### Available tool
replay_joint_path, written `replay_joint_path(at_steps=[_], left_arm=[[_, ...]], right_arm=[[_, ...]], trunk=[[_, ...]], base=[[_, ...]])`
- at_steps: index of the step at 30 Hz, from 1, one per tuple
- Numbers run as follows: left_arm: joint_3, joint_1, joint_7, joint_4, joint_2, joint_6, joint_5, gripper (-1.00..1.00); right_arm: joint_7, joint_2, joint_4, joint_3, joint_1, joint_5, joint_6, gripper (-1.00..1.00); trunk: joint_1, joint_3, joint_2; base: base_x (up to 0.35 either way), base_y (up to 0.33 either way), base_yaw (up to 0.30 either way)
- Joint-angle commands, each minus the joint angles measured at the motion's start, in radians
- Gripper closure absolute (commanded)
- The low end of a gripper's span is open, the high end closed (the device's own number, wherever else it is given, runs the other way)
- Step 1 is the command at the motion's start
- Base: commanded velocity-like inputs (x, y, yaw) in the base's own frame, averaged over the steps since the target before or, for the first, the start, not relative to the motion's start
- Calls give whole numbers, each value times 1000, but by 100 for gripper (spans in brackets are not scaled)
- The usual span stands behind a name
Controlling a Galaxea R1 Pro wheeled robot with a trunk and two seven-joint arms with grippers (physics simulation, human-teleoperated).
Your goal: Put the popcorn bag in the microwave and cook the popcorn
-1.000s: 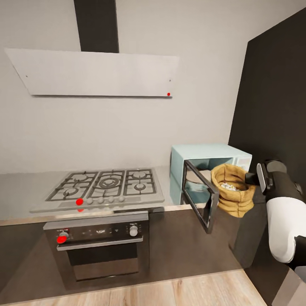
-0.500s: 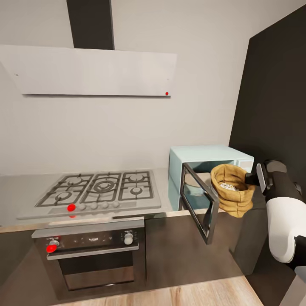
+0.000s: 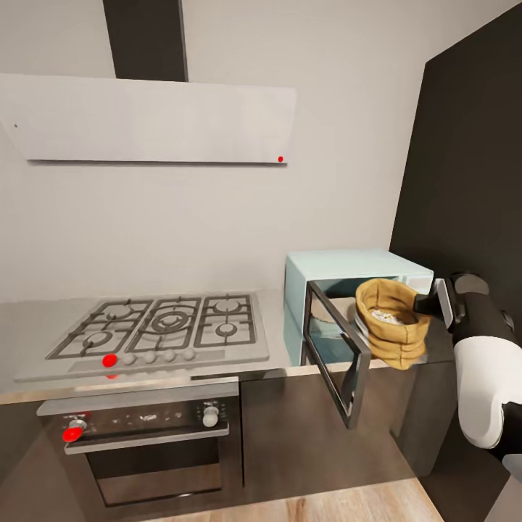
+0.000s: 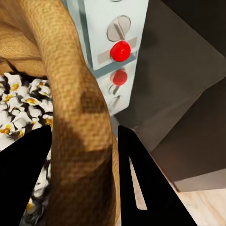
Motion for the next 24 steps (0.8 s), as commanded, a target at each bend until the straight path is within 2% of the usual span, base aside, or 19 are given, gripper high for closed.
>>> replay_joint_path(at_steps=[1, 8, 17, 24], left_arm=[[2, 0, 1, 0, 0, -2, 6, -100], [2, 0, 1, 0, 0, -2, 6, -100], [2, 0, 1, 0, 0, -3, 4, -100], [2, 0, 1, 0, 0, -2, 5, -100]], right_arm=[[4, 0, -1, -1, -1, 2, 3, 100], [22, 0, 49, -1, -1, -8, 3, 100], [26, 2, 53, 0, -1, -15, 3, 100], [41, 4, 53, -1, -1, -16, 3, 100]], trunk=[[0, -1, -1], [0, -1, -1], [0, -1, -1], [0, -1, -1]], base=[[0, 0, 0], [0, 0, 0], [3, 0, 0], [221, 0, 0]])
